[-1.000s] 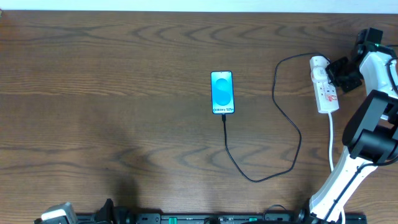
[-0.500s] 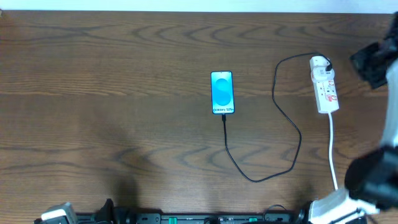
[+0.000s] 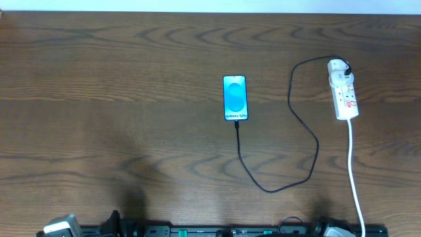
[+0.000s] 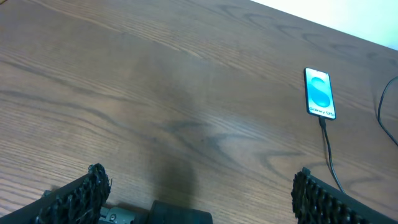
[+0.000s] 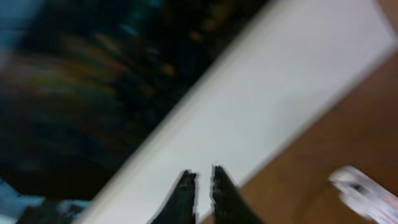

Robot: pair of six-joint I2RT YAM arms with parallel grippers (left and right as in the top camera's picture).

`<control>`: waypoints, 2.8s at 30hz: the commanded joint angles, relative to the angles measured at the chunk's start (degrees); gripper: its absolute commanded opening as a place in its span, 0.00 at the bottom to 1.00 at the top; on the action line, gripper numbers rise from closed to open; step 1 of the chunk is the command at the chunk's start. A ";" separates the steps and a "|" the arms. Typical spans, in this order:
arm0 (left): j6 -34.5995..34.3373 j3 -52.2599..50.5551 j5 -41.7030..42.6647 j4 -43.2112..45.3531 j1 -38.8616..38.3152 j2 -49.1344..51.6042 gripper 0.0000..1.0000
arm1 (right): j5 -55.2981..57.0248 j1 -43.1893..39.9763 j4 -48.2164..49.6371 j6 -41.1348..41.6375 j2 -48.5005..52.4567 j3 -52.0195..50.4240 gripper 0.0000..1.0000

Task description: Plug charger to phone and switch on socket

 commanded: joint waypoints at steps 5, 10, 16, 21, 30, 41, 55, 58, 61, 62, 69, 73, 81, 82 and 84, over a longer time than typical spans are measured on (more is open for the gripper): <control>0.55 -0.07 -0.72 -0.04 0.24 -0.35 0.95 | -2.84 7.26 -0.13 -9.84 -7.34 0.17 0.26; 0.55 -0.07 -0.70 -0.04 0.24 -0.35 0.95 | -2.86 13.49 -4.26 -14.38 -12.79 -2.03 0.32; 0.55 -0.07 -0.72 -0.04 0.24 -0.35 0.95 | -2.89 14.53 -2.51 -14.36 -22.91 -14.16 0.45; 0.55 -0.07 -0.72 -0.04 0.24 -0.35 0.95 | -2.89 14.53 -2.25 -14.36 -29.59 -24.52 0.60; 0.55 -0.07 -0.72 -0.04 0.24 -0.35 0.95 | -7.10 14.56 -3.10 -14.29 -37.22 -35.12 0.73; 0.55 -0.07 -0.72 -0.04 0.24 -0.35 0.95 | -7.58 14.43 2.34 -14.32 -45.42 -35.08 0.77; 0.57 -0.07 -0.70 -0.04 0.24 -0.35 0.95 | -7.56 14.45 3.76 -14.38 -57.88 -34.99 0.76; 0.55 -0.07 -0.72 -0.04 0.24 -0.35 0.95 | -7.54 14.19 3.28 -14.40 -60.35 -34.99 0.77; 0.55 -0.07 -0.72 -0.04 0.24 -0.35 0.95 | -7.56 14.16 2.99 -14.38 -61.81 -34.99 0.79; 0.55 -0.07 -0.72 -0.04 0.24 -0.35 0.95 | -7.50 14.23 3.19 -14.40 -62.12 -34.99 0.79; 0.55 -0.07 -0.72 -0.04 0.24 -0.35 0.95 | -8.92 15.43 4.24 -14.40 -62.73 -34.56 0.87; 0.55 -0.07 -0.72 -0.04 0.24 -0.35 0.95 | -10.56 15.47 4.20 -14.82 -62.73 -34.53 0.99; 0.55 -0.07 -0.70 -0.04 0.24 -0.35 0.95 | -10.40 14.91 2.49 -35.15 -62.69 -35.17 0.99; 0.55 -0.07 -0.72 -0.04 0.24 -0.35 0.95 | -10.38 14.91 2.89 -38.23 -62.62 -35.58 0.99; 0.55 -0.07 -0.72 -0.04 0.24 -0.35 0.95 | -10.54 14.91 4.59 -42.62 -62.62 -37.24 0.99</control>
